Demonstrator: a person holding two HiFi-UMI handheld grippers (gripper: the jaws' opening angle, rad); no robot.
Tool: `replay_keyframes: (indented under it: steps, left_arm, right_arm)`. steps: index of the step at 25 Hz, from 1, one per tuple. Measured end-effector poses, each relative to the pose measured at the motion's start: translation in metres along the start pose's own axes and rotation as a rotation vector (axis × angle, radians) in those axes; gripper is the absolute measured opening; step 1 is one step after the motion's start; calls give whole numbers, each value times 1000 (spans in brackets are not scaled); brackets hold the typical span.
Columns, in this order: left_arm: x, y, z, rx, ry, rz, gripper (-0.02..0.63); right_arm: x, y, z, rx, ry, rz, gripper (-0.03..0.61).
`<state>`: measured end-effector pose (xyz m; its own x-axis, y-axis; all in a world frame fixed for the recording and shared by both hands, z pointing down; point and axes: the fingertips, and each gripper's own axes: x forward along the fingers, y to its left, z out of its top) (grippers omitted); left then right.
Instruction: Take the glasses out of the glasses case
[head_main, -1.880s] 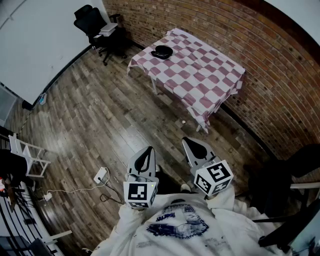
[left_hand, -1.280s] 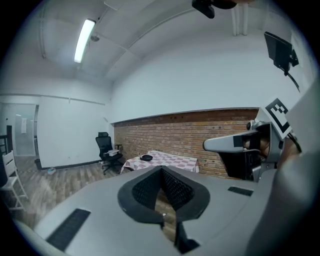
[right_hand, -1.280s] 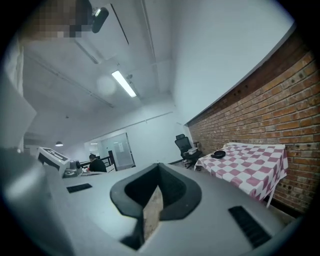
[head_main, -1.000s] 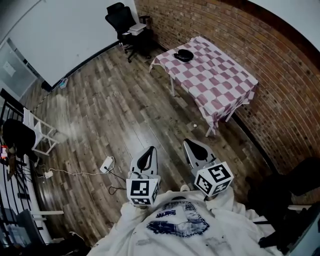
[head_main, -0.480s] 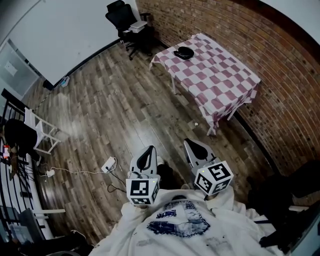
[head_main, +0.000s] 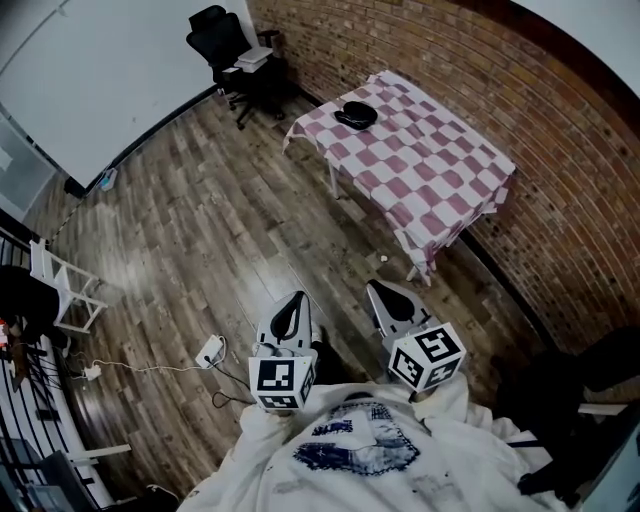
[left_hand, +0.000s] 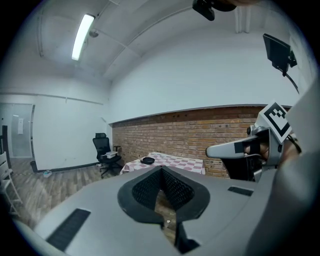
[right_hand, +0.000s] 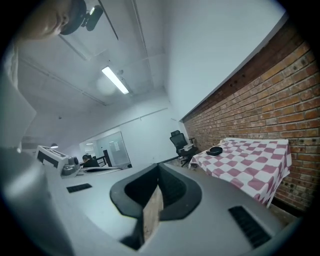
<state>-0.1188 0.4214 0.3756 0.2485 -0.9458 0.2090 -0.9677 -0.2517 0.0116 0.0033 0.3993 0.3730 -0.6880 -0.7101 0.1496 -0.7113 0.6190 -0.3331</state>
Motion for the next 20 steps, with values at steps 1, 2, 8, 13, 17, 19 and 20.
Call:
replay_keyframes:
  steps: [1, 2, 8, 13, 17, 19, 20]
  left_arm:
    - [10, 9, 2, 0, -3, -5, 9]
    - [19, 19, 3, -6, -3, -9, 9]
    - [71, 92, 8, -22, 16, -13, 9]
    - [103, 164, 19, -41, 26, -1, 9]
    - [130, 199, 25, -45, 27, -33, 9]
    - [144, 215, 30, -44, 25, -52, 9]
    - [150, 222, 32, -43, 25, -63, 9]
  right_arm:
    - [12, -3, 0, 0, 6, -5, 14]
    - [25, -5, -1, 2, 14, -9, 14]
    - [114, -6, 5, 7, 45, -12, 14]
    - [187, 11, 16, 2, 65, 2, 14]
    - [230, 9, 26, 4, 61, -27, 14]
    - [250, 9, 32, 7, 55, -42, 14]
    - [259, 9, 34, 9, 53, -49, 14]
